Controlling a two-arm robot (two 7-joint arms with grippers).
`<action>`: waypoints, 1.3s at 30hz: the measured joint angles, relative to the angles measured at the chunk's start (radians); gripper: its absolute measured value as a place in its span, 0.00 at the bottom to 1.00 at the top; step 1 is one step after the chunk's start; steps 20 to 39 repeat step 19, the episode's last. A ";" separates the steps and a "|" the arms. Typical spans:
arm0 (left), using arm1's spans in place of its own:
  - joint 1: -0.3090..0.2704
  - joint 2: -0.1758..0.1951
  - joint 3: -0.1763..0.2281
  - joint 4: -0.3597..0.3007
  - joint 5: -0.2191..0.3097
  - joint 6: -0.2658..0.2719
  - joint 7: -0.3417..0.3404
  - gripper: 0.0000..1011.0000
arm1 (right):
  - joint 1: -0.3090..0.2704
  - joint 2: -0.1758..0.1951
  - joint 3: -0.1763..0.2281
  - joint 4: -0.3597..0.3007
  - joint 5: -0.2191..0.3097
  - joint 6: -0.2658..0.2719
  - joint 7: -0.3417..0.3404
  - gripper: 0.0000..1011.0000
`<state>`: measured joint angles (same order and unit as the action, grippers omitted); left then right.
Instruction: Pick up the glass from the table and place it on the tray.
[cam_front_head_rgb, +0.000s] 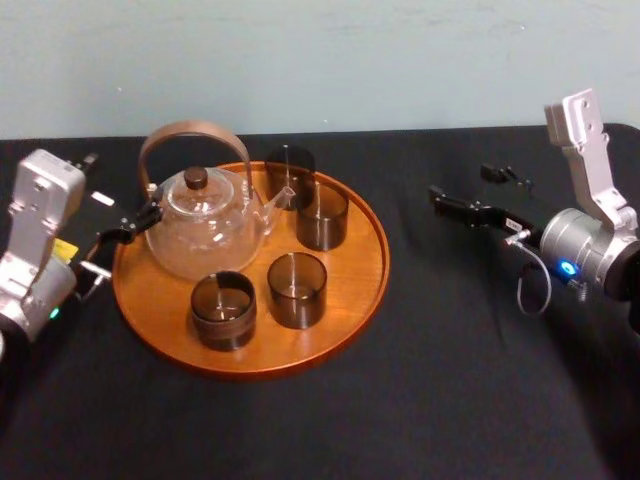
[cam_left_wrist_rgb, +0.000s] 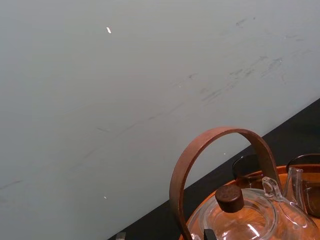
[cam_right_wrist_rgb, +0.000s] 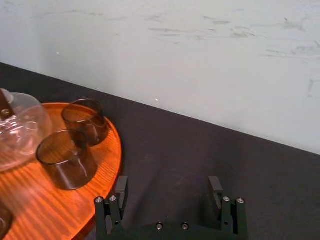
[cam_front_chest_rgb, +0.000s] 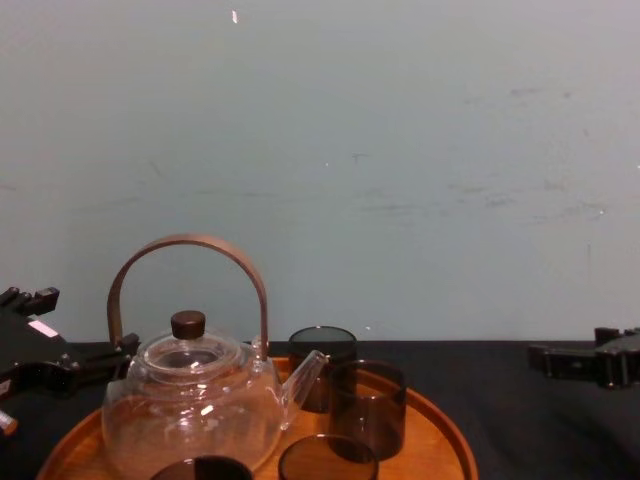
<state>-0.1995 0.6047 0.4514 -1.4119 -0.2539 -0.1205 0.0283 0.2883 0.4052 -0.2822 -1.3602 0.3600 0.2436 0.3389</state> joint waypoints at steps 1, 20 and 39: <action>0.000 0.000 0.000 0.000 0.000 0.000 0.000 1.00 | 0.000 0.000 0.001 0.001 0.000 0.003 -0.003 0.99; 0.000 0.000 0.000 0.000 0.000 0.000 0.000 1.00 | 0.002 -0.001 0.002 0.002 0.000 0.004 -0.004 0.99; 0.000 0.000 0.000 0.000 0.000 0.000 0.000 1.00 | 0.002 -0.001 0.002 0.002 0.000 0.004 -0.004 0.99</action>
